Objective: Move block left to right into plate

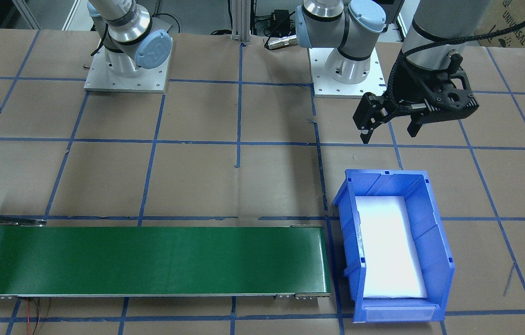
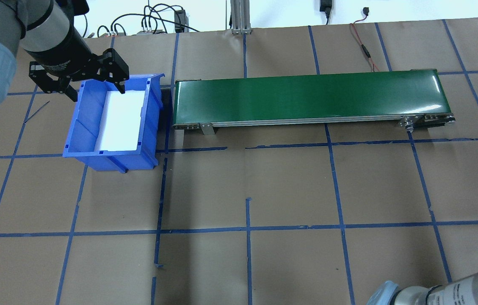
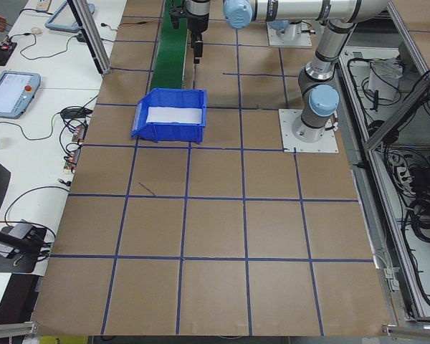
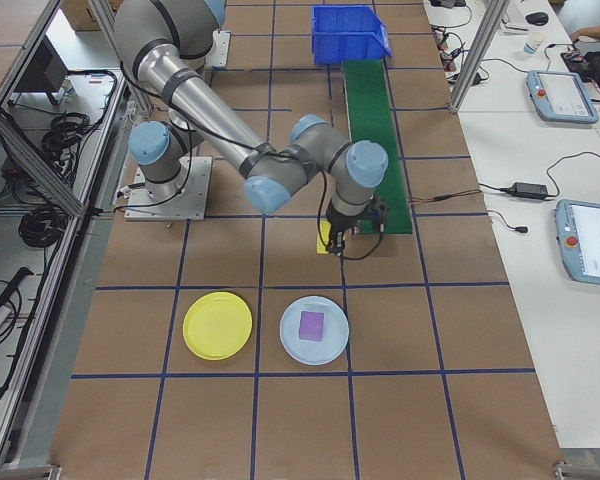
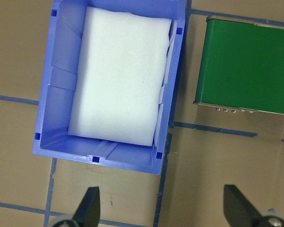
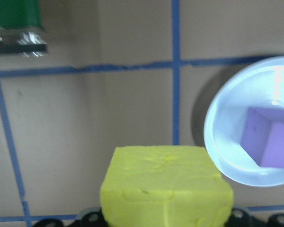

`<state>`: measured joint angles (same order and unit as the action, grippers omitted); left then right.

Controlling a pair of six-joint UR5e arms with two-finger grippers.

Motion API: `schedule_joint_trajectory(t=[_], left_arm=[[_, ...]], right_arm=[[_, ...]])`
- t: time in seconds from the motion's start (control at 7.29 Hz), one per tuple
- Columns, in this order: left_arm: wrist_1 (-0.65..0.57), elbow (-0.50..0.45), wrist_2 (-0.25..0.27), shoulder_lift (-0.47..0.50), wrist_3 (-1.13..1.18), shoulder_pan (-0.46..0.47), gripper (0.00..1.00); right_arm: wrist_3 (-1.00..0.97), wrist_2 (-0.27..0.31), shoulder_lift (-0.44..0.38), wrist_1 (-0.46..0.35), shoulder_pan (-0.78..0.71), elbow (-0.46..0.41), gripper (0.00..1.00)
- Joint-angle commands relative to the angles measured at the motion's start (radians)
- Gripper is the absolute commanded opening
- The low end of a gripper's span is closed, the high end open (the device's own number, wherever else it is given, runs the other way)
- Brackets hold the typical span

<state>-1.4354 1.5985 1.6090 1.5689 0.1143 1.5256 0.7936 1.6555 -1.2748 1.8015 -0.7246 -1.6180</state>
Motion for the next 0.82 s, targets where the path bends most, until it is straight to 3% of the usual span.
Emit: schedule_joint_trajectory(t=[0.0,0.27,0.55,0.69], left_arm=[[0.007,-0.014,-0.007,-0.007,-0.011,-0.002,1.0],[0.016,-0.011,0.002,-0.021,-0.015,-0.001,1.0],[0.009,0.004,-0.003,-0.029,-0.013,0.017,1.0],[0.0,0.004,-0.001,-0.032,-0.015,0.018,1.0]], right_arm=[[0.313,0.001,-0.015,0.115,0.329,-0.148,0.23],[0.523,-0.005,-0.014,0.267,0.512,-0.256,0.23],[0.582,0.003,-0.003,0.263,0.579,-0.287,0.31],[0.582,-0.006,-0.003,0.269,0.583,-0.296,0.47]])
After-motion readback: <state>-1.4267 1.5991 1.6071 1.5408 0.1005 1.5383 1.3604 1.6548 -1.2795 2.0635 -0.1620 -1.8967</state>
